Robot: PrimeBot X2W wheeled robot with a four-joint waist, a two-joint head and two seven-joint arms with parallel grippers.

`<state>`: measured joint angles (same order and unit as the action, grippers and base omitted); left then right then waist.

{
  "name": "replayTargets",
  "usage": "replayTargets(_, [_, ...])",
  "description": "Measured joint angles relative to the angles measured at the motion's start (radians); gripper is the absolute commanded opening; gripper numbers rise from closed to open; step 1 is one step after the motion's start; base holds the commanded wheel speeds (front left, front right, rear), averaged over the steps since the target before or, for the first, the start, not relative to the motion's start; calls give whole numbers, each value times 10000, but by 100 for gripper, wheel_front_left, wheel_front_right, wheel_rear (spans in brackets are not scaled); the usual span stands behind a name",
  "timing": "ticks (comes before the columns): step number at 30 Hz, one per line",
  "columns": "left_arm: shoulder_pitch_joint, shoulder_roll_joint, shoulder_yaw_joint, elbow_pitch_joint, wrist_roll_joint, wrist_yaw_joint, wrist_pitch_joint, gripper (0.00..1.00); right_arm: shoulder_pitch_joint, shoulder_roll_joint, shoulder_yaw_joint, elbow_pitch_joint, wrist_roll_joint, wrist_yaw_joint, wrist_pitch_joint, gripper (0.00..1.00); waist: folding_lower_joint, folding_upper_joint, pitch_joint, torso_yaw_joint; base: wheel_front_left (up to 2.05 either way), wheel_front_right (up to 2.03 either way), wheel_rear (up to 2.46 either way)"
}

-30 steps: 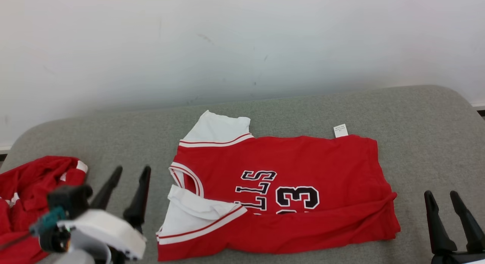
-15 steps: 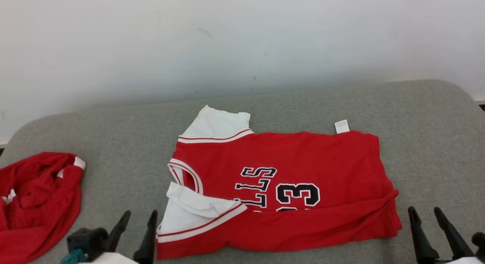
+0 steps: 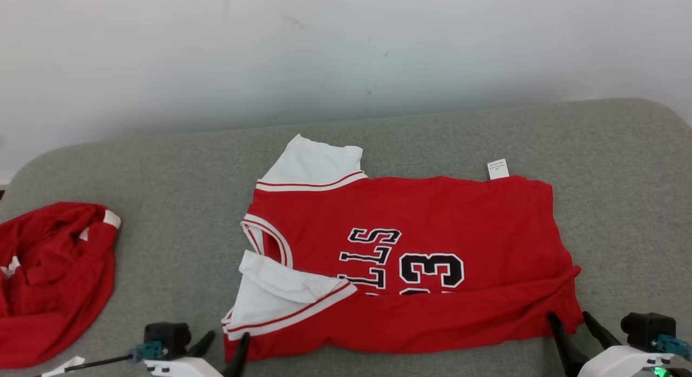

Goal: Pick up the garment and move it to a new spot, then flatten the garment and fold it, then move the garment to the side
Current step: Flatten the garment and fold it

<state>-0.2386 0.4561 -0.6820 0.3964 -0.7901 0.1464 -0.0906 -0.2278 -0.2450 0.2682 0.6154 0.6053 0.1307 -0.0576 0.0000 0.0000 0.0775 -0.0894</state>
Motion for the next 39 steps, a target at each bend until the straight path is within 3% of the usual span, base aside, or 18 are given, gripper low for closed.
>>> replayTargets(6, [-482,-188,-291,805,-50,-506,433,100,-484,-90,581,825,245,-2,-75,100,0,0,153,67,0,0,0])
replayTargets(7, [-529,-222,-328,872,-73,-573,512,100,-549,-96,686,920,332,0,-151,91,0,1,172,70,0,0,0])
replayTargets(9, [-619,-274,-349,976,-190,-669,635,100,-649,-115,853,1070,500,0,-236,47,0,0,199,68,0,0,0])
replayTargets(10, [-639,-286,-349,1030,-230,-669,673,97,-687,-136,936,1150,573,-2,-265,34,0,0,204,65,0,0,0])
replayTargets(11, [-652,-288,-349,1068,-253,-683,719,65,-718,-163,1009,1229,642,-2,-326,11,0,1,203,65,0,0,0])
replayTargets(12, [-669,-293,-347,1108,-282,-704,725,23,-747,-188,1095,1302,708,-2,-366,0,0,0,196,67,0,0,0])
replayTargets(13, [-683,-307,-349,1139,-299,-738,727,0,-768,-199,1177,1377,769,0,-403,0,0,0,180,68,0,0,0])
replayTargets(20, [-673,-278,-355,936,-382,-750,786,0,-823,-472,1578,1515,1281,0,-754,0,0,0,-49,71,0,0,0])
replayTargets(26, [-379,228,-389,10,-449,-466,1365,0,-513,-1168,2163,652,1914,12,-313,0,0,0,-299,98,0,0,0])
replayTargets(39, [1635,1743,-307,-3557,-1193,1162,3338,0,1213,-3168,2372,-1701,3296,21,623,0,0,0,-473,19,0,0,0])
